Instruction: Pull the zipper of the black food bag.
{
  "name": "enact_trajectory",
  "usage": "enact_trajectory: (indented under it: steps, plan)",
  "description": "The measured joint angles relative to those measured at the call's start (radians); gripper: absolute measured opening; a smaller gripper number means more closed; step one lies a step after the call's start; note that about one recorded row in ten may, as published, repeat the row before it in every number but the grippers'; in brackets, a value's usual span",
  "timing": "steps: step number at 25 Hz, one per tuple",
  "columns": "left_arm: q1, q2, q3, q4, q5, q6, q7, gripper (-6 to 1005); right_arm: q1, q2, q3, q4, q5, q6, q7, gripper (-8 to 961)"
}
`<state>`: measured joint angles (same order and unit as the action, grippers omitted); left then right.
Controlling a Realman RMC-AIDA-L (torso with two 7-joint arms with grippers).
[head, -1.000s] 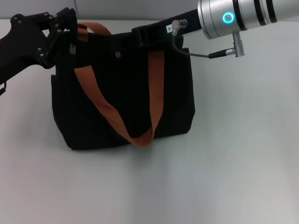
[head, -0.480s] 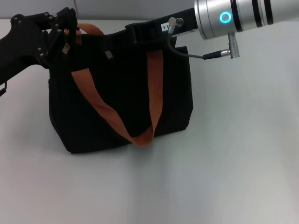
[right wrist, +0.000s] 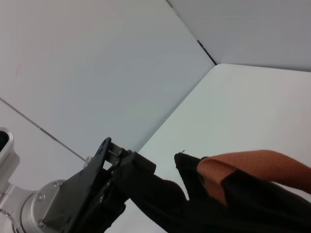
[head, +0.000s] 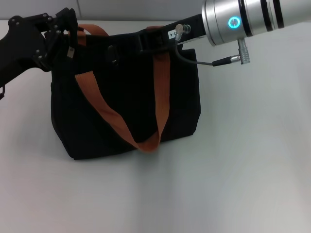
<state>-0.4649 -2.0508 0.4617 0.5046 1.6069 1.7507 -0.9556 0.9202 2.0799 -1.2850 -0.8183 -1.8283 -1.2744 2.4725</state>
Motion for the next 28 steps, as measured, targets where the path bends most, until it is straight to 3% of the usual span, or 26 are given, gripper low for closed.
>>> enact_trajectory:
  steps: [21,28]
  plan:
    - [0.01,0.001,0.0,0.0,-0.007,0.025,-0.002,20,0.002,0.0,0.006,-0.006,-0.022,-0.002,-0.015,307]
    - [0.013,0.002,0.0,-0.001,-0.008,0.028,-0.003,20,0.011,0.006,-0.034,-0.011,0.009,0.004,-0.028,307]
